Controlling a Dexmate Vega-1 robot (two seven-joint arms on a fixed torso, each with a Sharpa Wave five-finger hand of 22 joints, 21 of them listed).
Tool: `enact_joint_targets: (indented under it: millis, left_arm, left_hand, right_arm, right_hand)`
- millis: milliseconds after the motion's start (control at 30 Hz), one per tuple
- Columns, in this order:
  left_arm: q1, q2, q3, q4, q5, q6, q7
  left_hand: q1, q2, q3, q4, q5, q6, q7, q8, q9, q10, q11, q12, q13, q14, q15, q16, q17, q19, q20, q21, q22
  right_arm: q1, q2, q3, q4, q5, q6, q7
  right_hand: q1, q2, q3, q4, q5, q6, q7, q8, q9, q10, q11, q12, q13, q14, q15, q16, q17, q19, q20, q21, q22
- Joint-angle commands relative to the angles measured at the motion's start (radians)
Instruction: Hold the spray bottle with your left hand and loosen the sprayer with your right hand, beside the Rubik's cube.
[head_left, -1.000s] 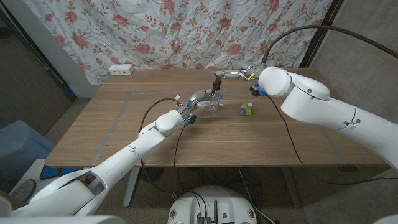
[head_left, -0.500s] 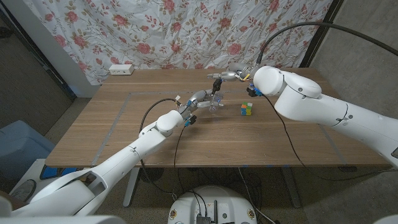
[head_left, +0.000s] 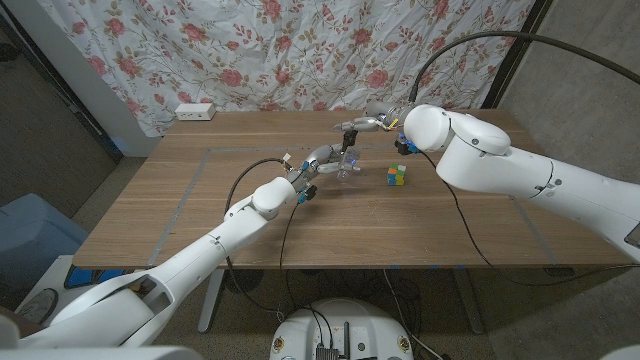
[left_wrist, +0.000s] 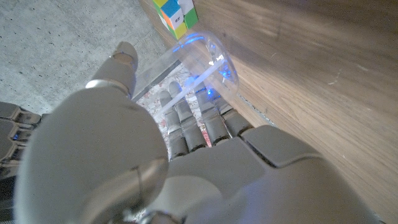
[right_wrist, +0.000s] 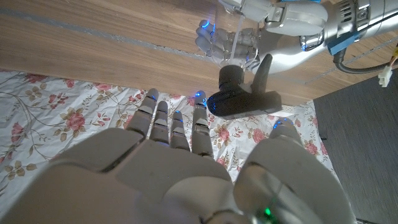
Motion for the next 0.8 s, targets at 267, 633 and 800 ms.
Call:
enact_joint_targets:
  millis: [267, 633, 800]
  left_arm:
    - [0.004, -0.002, 0.002, -0.004, 0.002, -0.002, 0.003]
    - [0.005, -0.004, 0.003, -0.003, 0.003, -0.005, 0.003]
    - [0.005, -0.006, 0.004, -0.002, 0.001, -0.005, 0.001]
  left_hand:
    - [-0.112, 0.133, 0.026, 0.016, -0.002, 0.013, 0.015, 0.000, 0.001, 0.019, -0.010, -0.003, 0.004, 0.004, -0.105, 0.001, 0.004, 0.007, -0.017, -0.004, 0.006]
    - [-0.115, 0.135, 0.029, 0.016, -0.002, 0.013, 0.017, -0.001, 0.001, 0.017, -0.010, -0.005, 0.005, 0.004, -0.106, 0.000, 0.004, 0.007, -0.015, -0.004, 0.006]
    - [-0.116, 0.135, 0.030, 0.016, -0.002, 0.012, 0.017, -0.001, 0.001, 0.018, -0.012, -0.006, 0.005, 0.004, -0.105, -0.001, 0.004, 0.007, -0.014, -0.004, 0.006]
  right_arm:
    - [-0.014, -0.012, 0.035, -0.015, 0.058, 0.011, -0.024]
    - [-0.063, -0.020, 0.097, -0.020, 0.107, 0.051, -0.067]
    - [-0.082, -0.021, 0.121, -0.018, 0.133, 0.068, -0.079]
  right_hand:
    - [0.159, 0.070, 0.096, -0.120, -0.028, 0.004, -0.013, 0.015, 0.001, 0.000, 0.001, 0.008, 0.000, -0.011, 0.004, 0.000, -0.013, 0.026, 0.002, 0.001, 0.002]
    - [0.247, 0.090, 0.148, -0.143, 0.005, 0.015, -0.028, 0.021, 0.001, 0.005, 0.001, 0.009, -0.001, -0.011, 0.003, 0.000, -0.018, 0.029, 0.001, 0.001, 0.001]
    - [0.282, 0.095, 0.169, -0.146, 0.023, 0.023, -0.037, 0.024, 0.002, 0.009, -0.002, 0.010, -0.001, -0.008, 0.002, 0.001, -0.020, 0.031, 0.000, 0.001, 0.001]
